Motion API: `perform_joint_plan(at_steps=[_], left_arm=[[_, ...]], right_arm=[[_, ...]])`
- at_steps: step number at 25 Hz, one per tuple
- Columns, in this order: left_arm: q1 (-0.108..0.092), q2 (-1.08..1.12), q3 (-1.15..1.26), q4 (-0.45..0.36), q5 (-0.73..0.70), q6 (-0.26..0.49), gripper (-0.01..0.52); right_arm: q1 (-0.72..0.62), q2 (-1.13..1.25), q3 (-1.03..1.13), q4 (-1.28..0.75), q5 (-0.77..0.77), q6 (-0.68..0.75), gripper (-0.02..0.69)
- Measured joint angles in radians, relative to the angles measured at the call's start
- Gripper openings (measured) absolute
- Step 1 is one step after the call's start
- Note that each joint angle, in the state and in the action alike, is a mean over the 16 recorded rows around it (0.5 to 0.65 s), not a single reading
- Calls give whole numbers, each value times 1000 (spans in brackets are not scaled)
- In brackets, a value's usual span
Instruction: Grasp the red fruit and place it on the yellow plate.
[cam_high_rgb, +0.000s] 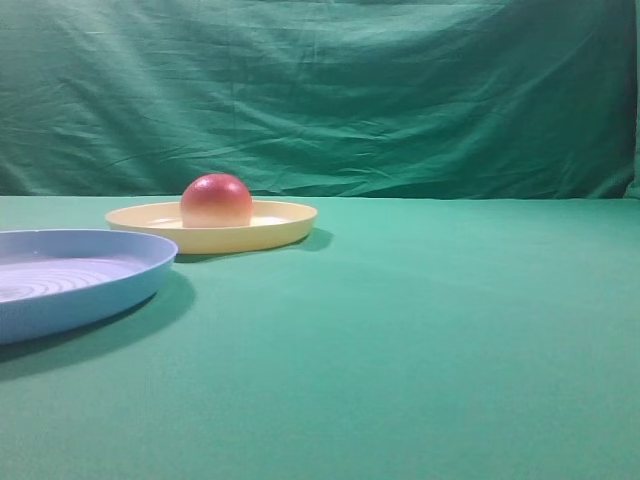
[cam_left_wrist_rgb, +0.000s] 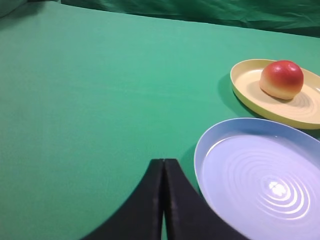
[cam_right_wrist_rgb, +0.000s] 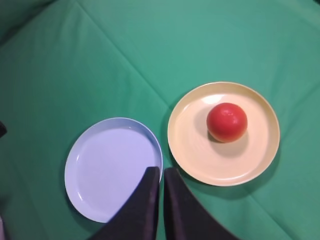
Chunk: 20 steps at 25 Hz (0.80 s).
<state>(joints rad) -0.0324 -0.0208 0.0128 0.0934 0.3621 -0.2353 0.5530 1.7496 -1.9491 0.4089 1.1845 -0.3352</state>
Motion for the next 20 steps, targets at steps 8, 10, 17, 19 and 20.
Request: perform_joint_plan(at_steps=[8, 10, 17, 19, 20], left_arm=[[0, 0, 0, 0, 0, 0, 0], [0, 0, 0, 0, 0, 0, 0], [0, 0, 0, 0, 0, 0, 0], [0, 0, 0, 0, 0, 0, 0], [0, 0, 0, 0, 0, 0, 0]], right_arm=[[-28, -274, 116, -16, -13, 50, 0], [-32, -360, 175, -21, -42, 50, 0], [-88, -703, 472, -43, -169, 50, 0], [-118, -805, 570, -49, -210, 50, 0], [-136, -854, 618, -52, -231, 50, 0]])
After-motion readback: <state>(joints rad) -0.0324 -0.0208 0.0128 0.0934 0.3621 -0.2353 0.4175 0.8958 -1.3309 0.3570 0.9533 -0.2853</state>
